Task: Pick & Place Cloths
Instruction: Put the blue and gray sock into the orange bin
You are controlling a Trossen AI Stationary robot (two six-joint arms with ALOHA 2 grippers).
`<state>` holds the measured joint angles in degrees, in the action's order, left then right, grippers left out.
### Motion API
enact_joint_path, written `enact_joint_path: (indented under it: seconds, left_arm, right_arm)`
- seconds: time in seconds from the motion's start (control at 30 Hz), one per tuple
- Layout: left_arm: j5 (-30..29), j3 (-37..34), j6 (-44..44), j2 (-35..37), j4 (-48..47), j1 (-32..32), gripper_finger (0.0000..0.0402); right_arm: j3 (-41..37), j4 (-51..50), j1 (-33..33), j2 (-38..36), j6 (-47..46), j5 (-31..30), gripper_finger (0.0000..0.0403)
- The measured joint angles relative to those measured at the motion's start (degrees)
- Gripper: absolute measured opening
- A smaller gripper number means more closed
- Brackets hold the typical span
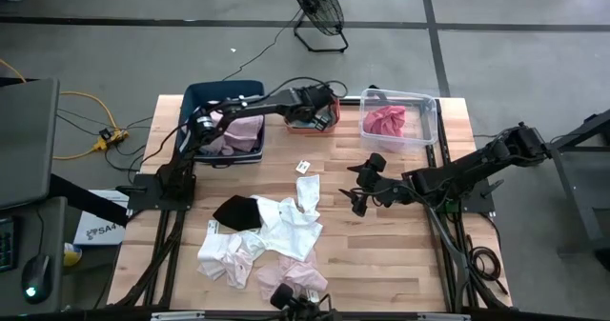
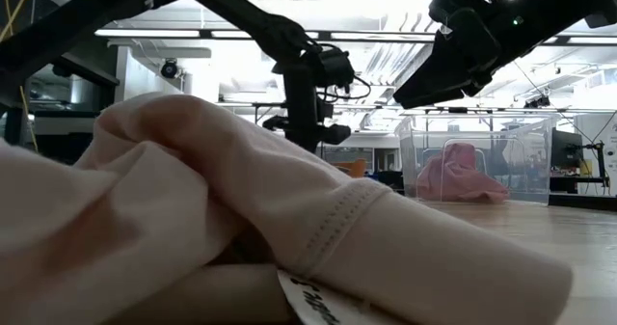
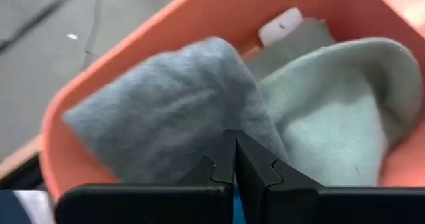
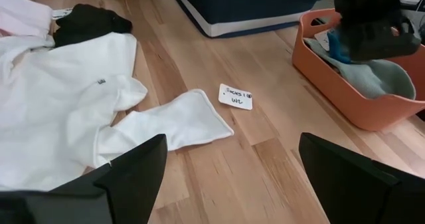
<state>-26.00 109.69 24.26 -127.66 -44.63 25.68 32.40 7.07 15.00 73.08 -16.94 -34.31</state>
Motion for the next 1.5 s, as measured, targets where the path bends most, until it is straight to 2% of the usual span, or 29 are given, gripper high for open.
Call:
enact_joint_path:
  seconds: [0.13, 0.27, 0.37, 0.5, 0.63, 0.9, 1.13, 1.3, 1.4, 1.5]
  left_arm:
    - [4.31, 0.0, 0.03, 0.41, -1.8, 0.92, 0.0001]
    - [3.92, 0.02, -0.06, 2.4, -3.14, 1.0, 0.0001]
    - [0.0, 0.02, -0.49, 4.18, -2.98, 0.52, 0.0001]
    - [-8.25, 0.13, -1.36, 5.27, -2.41, 0.1, 0.0]
    - [-10.32, 0.13, -1.54, 4.43, -0.72, 0.65, 0.0]
    - [-6.96, 0.11, -1.18, 1.26, 0.85, 3.17, 0.0]
    - [2.09, 0.07, 0.21, 0.98, -1.23, 3.61, 0.0]
    - [5.51, 0.25, 0.16, 1.33, -2.0, 3.58, 0.0]
    - [8.09, 3.26, -0.79, 1.64, -3.93, 3.58, 0.0]
    - [9.65, 8.14, -3.4, 2.31, -10.61, 3.33, 0.0]
  right_arm:
    - [0.0, -0.02, 0.0, 0.0, -0.01, -0.02, 0.0335]
    - [0.0, -0.04, 0.0, 0.0, -0.01, -0.01, 0.0335]
    - [0.0, -0.03, 0.0, 0.0, 0.0, -0.04, 0.0335]
    - [0.0, 0.0, 0.0, 0.0, -0.17, -0.03, 0.0335]
    - [0.0, -0.02, 0.0, 0.0, -1.26, -0.04, 0.0335]
    - [0.0, -0.42, 0.01, 0.0, -0.99, -0.04, 0.0335]
    - [0.0, -0.48, 0.0, 0.0, -0.87, -0.04, 0.0335]
    - [0.0, -0.48, 0.0, 0.0, -0.95, -0.02, 0.0335]
    - [0.0, -0.48, 0.0, 0.0, -0.95, 0.0, 0.0335]
    - [0.0, -0.82, 0.0, 0.0, -0.95, 0.0, 0.0335]
